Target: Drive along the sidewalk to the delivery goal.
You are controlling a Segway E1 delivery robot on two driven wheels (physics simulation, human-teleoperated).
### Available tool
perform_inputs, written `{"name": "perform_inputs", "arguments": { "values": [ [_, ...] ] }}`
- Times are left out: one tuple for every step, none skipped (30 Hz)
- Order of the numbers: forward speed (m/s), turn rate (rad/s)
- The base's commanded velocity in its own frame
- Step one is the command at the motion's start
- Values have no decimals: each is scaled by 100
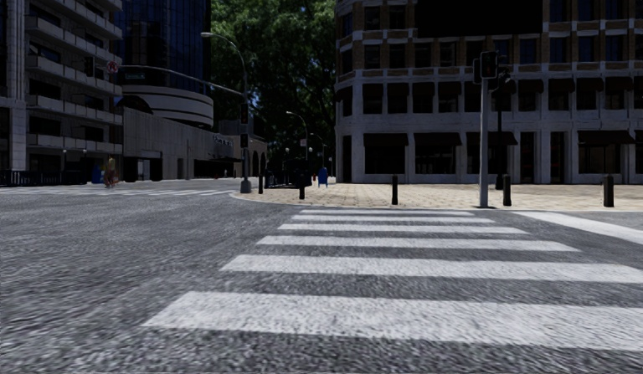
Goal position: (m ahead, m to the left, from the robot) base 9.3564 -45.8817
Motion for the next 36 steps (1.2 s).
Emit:
{"name": "perform_inputs", "arguments": {
  "values": [
    [200, -90],
    [200, -90],
    [200, -88],
    [200, -36],
    [200, -11],
    [200, 0],
    [200, 0],
    [200, 0],
    [200, 0],
    [200, 0],
    [200, 0],
    [200, 0],
    [200, 0],
    [200, 0],
    [200, 0],
    [200, 0],
    [200, 0],
    [200, 0],
    [200, 0],
    [200, 0],
    [200, 0],
    [200, 0],
    [200, 0],
    [200, 0],
    [200, 0],
    [200, 0],
    [200, 0],
    [200, 0],
    [200, 0],
    [200, 0],
    [200, 0],
    [200, 0],
    [200, 0],
    [200, 0],
    [200, 0],
    [200, 0]
  ]
}}
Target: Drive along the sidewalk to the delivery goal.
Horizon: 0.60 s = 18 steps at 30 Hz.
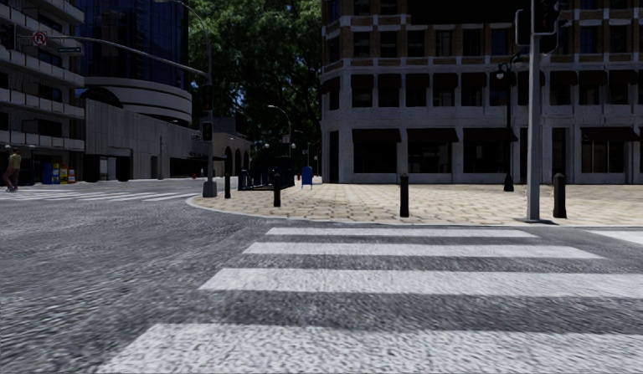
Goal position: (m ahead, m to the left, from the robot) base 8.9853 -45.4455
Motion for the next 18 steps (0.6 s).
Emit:
{"name": "perform_inputs", "arguments": {
  "values": [
    [200, 0],
    [200, 0],
    [200, -47],
    [200, -79],
    [200, -95],
    [200, -99],
    [200, -59],
    [200, -59],
    [200, -7],
    [200, 0],
    [200, 0],
    [200, 0],
    [200, 0],
    [200, 0],
    [200, 0],
    [200, 0],
    [200, 0],
    [200, 0]
  ]
}}
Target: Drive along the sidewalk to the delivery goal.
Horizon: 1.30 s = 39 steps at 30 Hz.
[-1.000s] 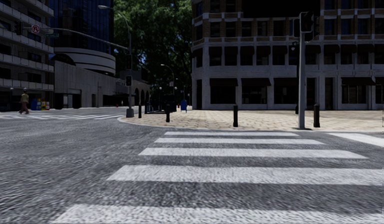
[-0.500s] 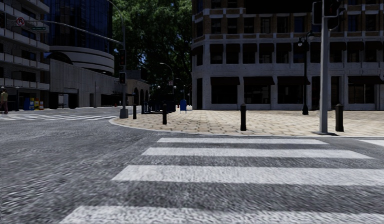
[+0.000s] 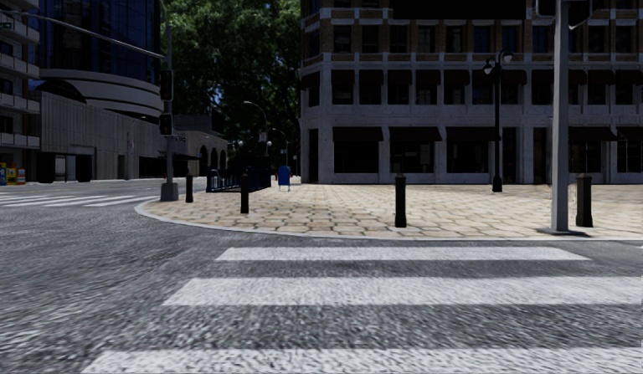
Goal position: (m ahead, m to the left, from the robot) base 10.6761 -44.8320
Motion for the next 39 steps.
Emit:
{"name": "perform_inputs", "arguments": {
  "values": [
    [200, 0],
    [200, 0],
    [200, 0],
    [200, 0],
    [200, 0],
    [200, 0],
    [200, 0],
    [200, 0],
    [200, 0],
    [200, 0],
    [200, 0],
    [200, 0],
    [200, 0],
    [200, 0],
    [200, 0],
    [200, 0],
    [200, 0],
    [200, 0],
    [200, 0],
    [200, 0],
    [200, 0],
    [200, 0],
    [200, 0],
    [200, 0],
    [200, 0],
    [200, 0],
    [200, 0],
    [200, 0],
    [200, 0],
    [200, 0],
    [200, 0],
    [200, 0],
    [200, 0],
    [200, 0],
    [200, 0],
    [200, 0],
    [200, 0],
    [200, 0],
    [200, 0]
  ]
}}
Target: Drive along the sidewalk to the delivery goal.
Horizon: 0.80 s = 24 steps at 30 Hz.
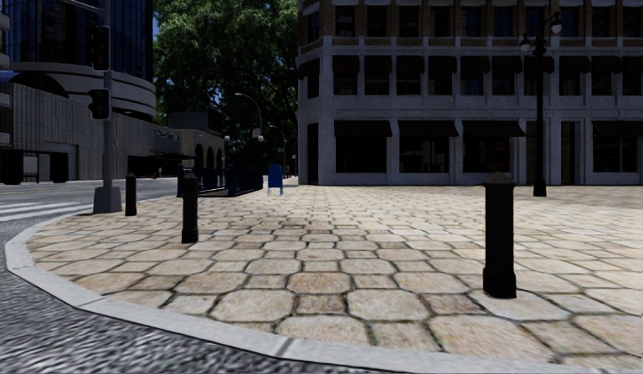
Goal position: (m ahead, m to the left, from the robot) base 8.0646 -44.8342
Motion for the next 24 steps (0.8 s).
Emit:
{"name": "perform_inputs", "arguments": {
  "values": [
    [200, 0],
    [200, 0],
    [200, 0],
    [200, 0],
    [200, 0],
    [200, 0],
    [200, 0],
    [200, 0],
    [200, 0],
    [200, 0],
    [200, 0],
    [200, 0],
    [200, 0],
    [200, 0],
    [200, 0],
    [200, 0],
    [200, 0],
    [200, 0],
    [200, 0],
    [200, 0],
    [200, 0],
    [200, 0],
    [200, 0],
    [200, 0]
  ]
}}
